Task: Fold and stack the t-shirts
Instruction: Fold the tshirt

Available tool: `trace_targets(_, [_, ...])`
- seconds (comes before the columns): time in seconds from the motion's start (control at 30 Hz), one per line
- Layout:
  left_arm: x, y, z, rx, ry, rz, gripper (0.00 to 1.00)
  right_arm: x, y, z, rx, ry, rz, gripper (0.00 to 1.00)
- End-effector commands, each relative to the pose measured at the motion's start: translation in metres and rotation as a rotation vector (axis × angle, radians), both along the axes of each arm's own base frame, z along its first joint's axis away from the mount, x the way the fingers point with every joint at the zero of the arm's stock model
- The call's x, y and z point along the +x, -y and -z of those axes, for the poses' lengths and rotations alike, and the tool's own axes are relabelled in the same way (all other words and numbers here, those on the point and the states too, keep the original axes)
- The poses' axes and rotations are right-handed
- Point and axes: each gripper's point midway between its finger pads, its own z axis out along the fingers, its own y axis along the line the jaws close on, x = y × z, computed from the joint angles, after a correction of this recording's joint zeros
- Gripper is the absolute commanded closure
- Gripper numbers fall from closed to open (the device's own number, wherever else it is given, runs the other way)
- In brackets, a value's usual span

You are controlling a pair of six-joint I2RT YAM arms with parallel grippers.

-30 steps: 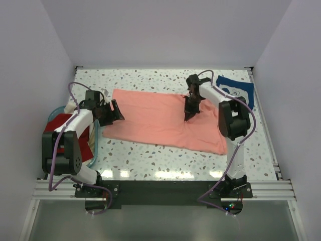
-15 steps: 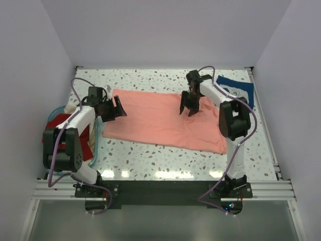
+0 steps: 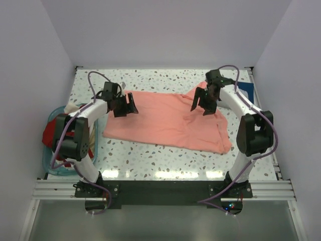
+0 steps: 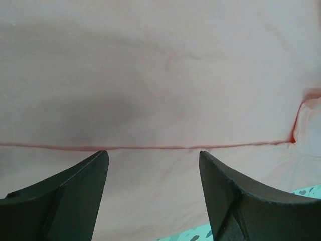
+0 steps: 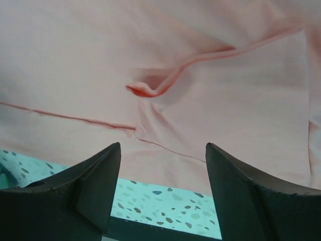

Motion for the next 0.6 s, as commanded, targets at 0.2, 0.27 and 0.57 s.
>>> trace_targets(0.2, [-0.004, -0.01, 0.033, 0.039, -0.033, -0.037, 0.23, -0.051, 0.026, 0.084, -0.105, -0.179, -0.027, 0.29])
trace_targets(0.27, [-0.009, -0.014, 0.037, 0.06, -0.04, -0.039, 0.23, -0.055, 0.029, 0.092, -0.124, -0.193, -0.03, 0.29])
trace_targets(0.57, [-0.034, -0.033, 0.051, 0.151, -0.101, -0.071, 0.22, -0.099, 0.038, 0.125, -0.146, -0.334, -0.014, 0.3])
